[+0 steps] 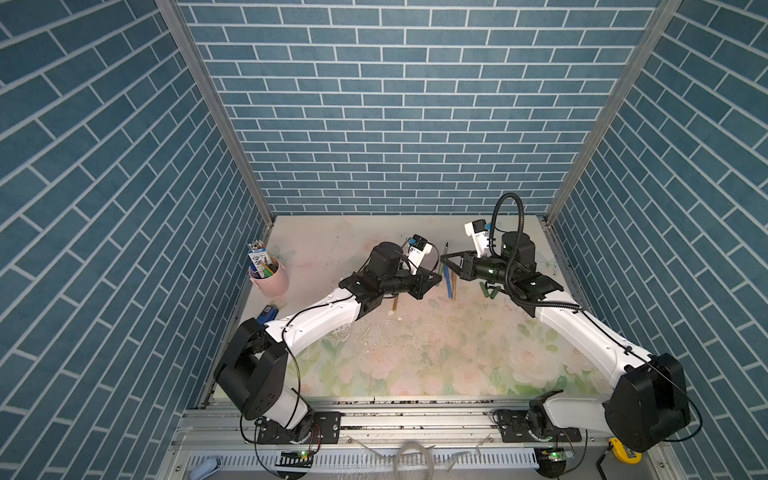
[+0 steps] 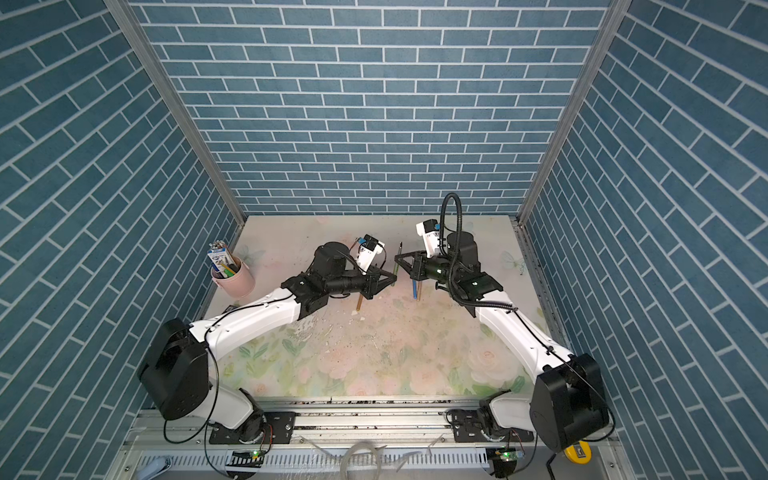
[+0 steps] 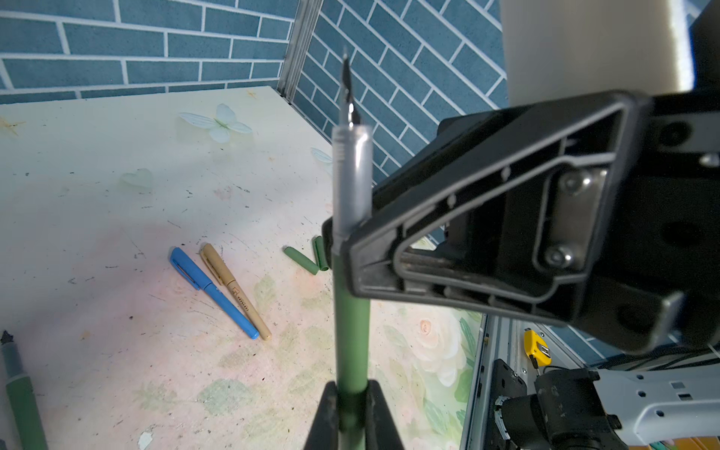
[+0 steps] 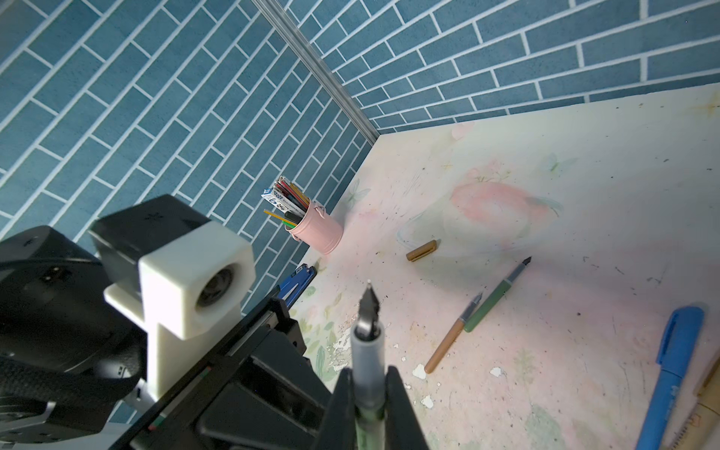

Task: Insert pens into pen caps
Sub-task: Pick up a pen from the center of the table.

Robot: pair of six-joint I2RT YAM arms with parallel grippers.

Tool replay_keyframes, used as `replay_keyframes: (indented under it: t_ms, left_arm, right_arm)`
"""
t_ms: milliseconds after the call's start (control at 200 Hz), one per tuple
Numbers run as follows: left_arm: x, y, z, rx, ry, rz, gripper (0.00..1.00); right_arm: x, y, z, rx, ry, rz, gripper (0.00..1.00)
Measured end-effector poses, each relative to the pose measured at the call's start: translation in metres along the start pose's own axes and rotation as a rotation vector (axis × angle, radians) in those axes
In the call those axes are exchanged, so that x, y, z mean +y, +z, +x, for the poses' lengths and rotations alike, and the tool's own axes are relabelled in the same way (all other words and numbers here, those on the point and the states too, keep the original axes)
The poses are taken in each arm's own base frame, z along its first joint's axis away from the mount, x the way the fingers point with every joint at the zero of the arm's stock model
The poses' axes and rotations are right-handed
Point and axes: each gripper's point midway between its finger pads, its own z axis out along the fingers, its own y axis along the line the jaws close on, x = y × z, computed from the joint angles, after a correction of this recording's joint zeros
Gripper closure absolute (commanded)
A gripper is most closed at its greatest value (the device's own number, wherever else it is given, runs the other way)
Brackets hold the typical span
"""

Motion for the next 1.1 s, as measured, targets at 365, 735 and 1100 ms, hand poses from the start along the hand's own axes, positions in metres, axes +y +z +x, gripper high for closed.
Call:
replay_keyframes:
  t_ms: [365,735,1100]
  left_arm:
    - [-0.004,0.000,0.000,0.003,0.007,0.023,0.69]
    - [0.001,0.005,0.001,0.002,-0.032,0.046,0.68]
    - [0.000,0.009,-0.002,-0.009,-0.042,0.074,0.99]
  right_arm:
    - [-0.001,0.005,0.008,0.029,0.009,0.003,0.97]
    - [0.012,0.011,0.015,0.048,0.009,-0.033,0.99]
    - [0.016,0.013,0.012,0.033,0.036,-0.048,0.66]
